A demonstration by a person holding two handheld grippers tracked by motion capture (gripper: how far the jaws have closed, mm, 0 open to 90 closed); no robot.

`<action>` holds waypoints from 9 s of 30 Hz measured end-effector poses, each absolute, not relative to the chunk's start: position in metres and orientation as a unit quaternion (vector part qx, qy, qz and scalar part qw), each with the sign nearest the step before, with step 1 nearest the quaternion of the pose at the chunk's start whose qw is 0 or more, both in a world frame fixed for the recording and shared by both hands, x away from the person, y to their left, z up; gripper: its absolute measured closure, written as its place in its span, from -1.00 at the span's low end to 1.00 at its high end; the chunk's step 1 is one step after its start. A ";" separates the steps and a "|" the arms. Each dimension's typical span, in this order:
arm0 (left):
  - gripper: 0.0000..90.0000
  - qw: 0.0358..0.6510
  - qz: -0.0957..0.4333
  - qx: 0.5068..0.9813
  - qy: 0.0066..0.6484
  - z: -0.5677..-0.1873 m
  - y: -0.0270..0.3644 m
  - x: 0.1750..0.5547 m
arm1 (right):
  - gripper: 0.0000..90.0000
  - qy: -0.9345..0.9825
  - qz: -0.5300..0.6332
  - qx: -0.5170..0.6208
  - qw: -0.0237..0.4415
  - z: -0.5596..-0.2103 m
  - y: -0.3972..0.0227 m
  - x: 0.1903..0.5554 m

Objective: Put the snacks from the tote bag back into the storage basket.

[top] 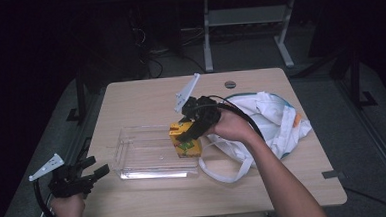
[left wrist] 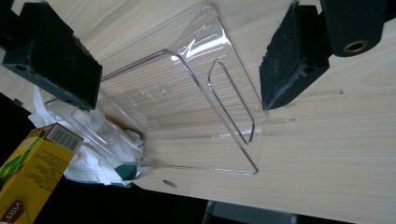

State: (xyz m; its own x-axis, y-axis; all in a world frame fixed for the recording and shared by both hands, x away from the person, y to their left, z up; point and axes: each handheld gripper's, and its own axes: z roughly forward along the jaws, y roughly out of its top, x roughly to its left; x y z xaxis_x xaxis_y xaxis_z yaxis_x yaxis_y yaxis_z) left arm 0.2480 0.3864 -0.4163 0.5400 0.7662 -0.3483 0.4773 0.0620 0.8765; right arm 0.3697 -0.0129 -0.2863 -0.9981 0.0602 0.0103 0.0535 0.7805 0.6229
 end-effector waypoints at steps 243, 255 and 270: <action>-0.72 0.553 0.117 0.681 0.466 -0.418 0.382 0.251 | -0.26 0.927 0.365 0.082 -0.030 -0.342 -0.033 0.361; -0.72 0.551 0.117 0.683 0.466 -0.418 0.382 0.251 | -0.24 0.926 0.367 0.088 -0.024 -0.336 -0.040 0.361; -0.72 0.552 0.117 0.682 0.465 -0.418 0.382 0.251 | -0.24 0.925 0.366 0.096 -0.020 -0.327 -0.047 0.360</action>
